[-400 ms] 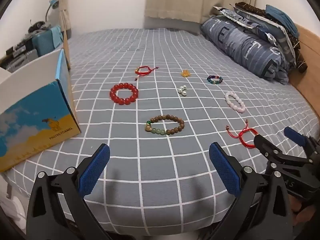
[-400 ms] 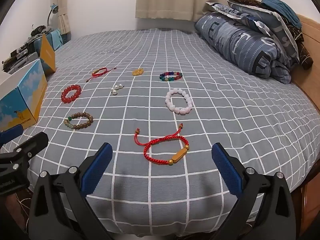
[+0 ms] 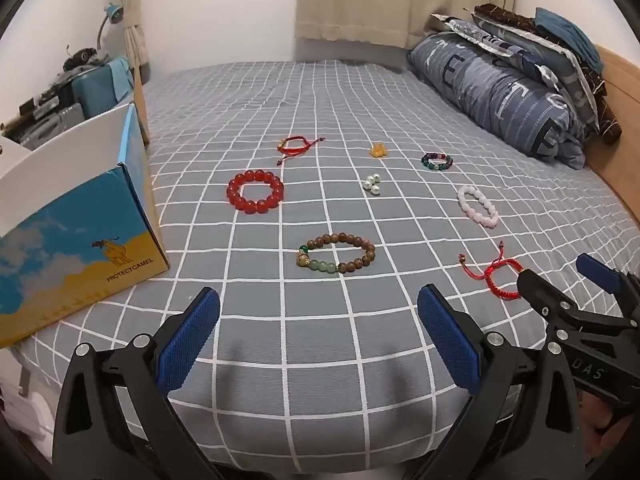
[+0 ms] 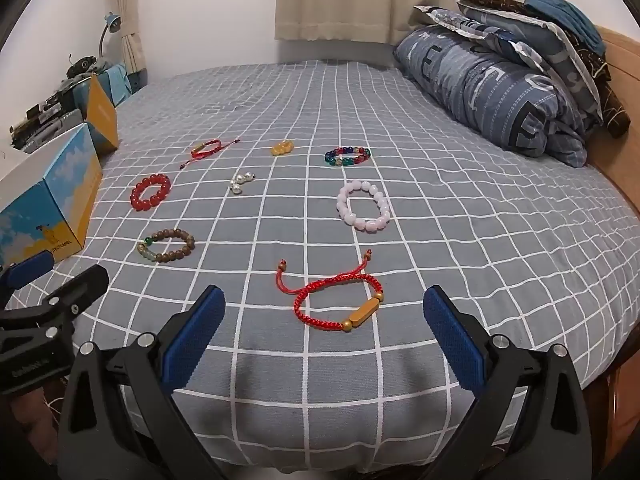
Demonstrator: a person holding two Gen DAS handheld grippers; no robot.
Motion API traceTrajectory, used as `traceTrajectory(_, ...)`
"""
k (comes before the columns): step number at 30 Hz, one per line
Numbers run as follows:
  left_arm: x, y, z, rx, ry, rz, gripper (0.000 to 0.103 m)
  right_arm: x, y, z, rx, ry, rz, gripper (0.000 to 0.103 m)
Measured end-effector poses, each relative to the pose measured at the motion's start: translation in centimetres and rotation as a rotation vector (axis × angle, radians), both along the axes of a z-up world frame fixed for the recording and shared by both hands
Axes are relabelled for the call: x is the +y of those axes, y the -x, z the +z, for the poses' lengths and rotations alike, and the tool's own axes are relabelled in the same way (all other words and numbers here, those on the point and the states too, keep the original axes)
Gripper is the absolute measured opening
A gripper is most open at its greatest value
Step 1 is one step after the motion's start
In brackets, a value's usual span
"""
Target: Organize jewelry
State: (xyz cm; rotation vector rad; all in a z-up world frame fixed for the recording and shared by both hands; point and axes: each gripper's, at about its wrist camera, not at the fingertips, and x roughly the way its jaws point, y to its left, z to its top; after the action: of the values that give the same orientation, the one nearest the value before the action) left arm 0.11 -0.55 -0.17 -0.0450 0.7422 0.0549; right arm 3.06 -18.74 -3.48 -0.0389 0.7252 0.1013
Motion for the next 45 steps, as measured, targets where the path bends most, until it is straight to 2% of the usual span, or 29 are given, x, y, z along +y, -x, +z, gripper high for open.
traceTrajectory(15,0.42,0.21,-0.05,0.000,0.004,0.044,0.097,0.25,0.02,-0.08,0.003,0.002,0.005,0.096)
traceTrajectory(45,-0.02,0.25,-0.07,0.005,-0.007,0.042,0.097,0.06,-0.22,-0.39,0.008,0.007,0.007,0.096)
